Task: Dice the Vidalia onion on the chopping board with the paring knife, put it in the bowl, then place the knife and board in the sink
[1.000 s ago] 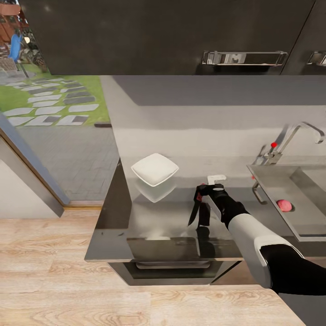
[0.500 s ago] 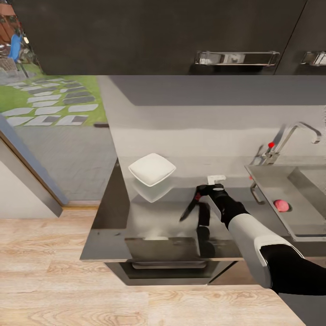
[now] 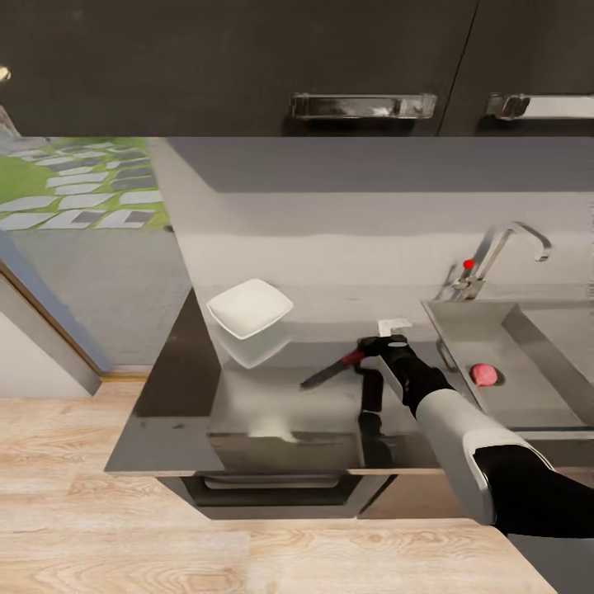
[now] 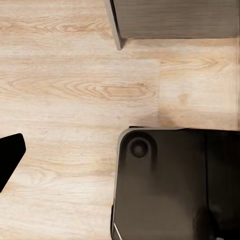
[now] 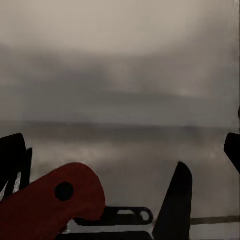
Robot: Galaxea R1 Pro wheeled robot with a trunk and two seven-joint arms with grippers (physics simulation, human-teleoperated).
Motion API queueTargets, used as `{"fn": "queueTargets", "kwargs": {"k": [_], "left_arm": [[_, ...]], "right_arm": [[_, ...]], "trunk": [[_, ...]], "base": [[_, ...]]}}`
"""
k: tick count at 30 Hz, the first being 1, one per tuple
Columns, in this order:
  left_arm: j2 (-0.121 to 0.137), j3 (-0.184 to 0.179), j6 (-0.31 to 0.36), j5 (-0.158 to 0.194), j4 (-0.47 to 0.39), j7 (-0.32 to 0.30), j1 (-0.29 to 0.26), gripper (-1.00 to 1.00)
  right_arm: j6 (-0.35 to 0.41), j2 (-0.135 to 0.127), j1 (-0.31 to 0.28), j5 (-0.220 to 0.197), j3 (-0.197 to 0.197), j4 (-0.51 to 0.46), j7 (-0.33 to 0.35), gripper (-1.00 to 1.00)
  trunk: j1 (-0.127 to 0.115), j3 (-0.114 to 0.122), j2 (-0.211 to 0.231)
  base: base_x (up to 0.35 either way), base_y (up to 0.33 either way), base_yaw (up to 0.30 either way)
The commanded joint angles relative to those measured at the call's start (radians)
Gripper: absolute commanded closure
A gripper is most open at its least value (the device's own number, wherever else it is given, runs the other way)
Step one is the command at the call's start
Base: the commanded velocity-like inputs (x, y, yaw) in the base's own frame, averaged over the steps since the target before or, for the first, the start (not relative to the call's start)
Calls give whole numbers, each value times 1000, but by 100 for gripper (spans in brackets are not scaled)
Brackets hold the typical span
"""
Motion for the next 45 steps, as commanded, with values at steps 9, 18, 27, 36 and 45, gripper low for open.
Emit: {"fn": "queueTargets", "kwargs": {"k": [9,18,27,36,45], "left_arm": [[1,-3,-2,2,-2,4,1,-100],[2,-2,-3,2,-3,5,1,-100],[2,-1,-1,2,-3,5,0,-100],[2,-1,-2,2,-3,5,1,-100],[2,-3,-3,2,-2,4,0,-100]], "right_arm": [[9,-1,0,4,7,-1,-5,-100],[9,1,0,3,8,-1,-5,-100],[9,1,0,3,8,-1,-5,-100],[9,2,0,3,8,-1,-5,-100],[9,2,0,3,8,-1,-5,-100]], "trunk": [[1,-2,-2],[1,-2,-2],[1,-2,-2],[1,-2,-2],[1,-2,-2]], "base": [[-40,-174,0],[-2,-5,0],[15,197,0],[58,275,0],[9,103,0]]}}
